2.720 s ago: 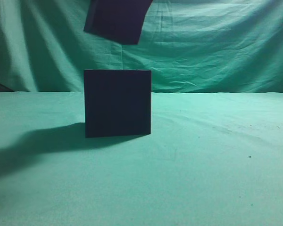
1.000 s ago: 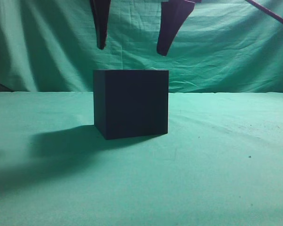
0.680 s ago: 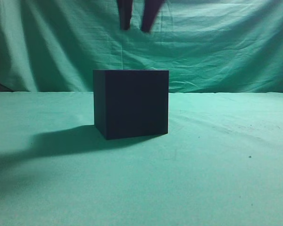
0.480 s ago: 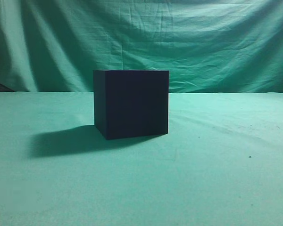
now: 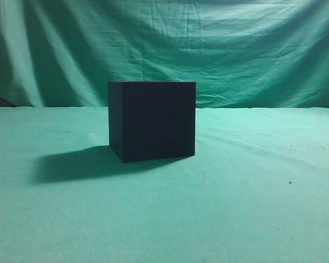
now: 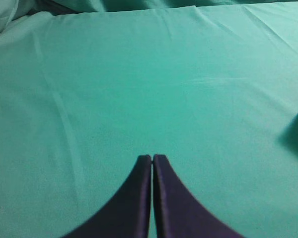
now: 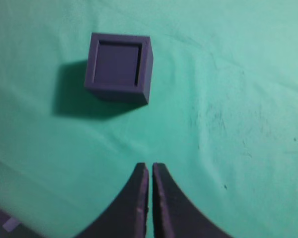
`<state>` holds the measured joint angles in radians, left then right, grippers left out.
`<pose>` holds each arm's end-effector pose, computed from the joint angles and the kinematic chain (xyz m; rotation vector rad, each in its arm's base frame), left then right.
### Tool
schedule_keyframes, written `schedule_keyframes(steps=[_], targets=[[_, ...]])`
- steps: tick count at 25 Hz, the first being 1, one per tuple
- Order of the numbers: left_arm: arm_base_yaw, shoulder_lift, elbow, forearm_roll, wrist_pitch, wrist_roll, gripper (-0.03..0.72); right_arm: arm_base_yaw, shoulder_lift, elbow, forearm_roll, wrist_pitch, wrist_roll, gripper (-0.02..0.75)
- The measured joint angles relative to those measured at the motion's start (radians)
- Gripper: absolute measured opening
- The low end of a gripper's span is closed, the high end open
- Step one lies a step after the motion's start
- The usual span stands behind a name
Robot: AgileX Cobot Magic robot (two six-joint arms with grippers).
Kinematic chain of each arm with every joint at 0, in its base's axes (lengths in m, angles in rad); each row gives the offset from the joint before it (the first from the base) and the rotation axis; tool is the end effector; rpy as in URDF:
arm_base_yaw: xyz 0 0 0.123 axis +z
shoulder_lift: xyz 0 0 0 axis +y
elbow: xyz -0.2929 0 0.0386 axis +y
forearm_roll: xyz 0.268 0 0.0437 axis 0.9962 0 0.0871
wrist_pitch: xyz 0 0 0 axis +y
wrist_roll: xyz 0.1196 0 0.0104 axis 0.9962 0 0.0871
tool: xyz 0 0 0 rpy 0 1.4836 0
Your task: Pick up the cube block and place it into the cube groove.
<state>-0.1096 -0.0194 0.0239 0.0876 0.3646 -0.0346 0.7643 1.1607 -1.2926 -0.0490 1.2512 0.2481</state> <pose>0.0898 -0.0061 0.1651 0.1234 1.8472 -0.0145 0.1772 0.1621 0.3826 -0.6748 2.5432 0.2938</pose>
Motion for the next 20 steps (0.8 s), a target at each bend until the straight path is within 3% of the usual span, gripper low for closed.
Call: schedule_keyframes(steps=[6,13,20], targets=[[0.000,0.000,0.000,0.000,0.000,0.000,0.000,0.000,-0.289,0.200,0.026,-0.046,-0.002,0.000],[0.000,0.000,0.000,0.000,0.000,0.000,0.000,0.000,-0.463,0.275,0.029,-0.055,-0.020,0.000],[0.000,0.000,0.000,0.000,0.000,0.000,0.000,0.000,-0.484,0.275,0.007,-0.146,-0.317,0.000]])
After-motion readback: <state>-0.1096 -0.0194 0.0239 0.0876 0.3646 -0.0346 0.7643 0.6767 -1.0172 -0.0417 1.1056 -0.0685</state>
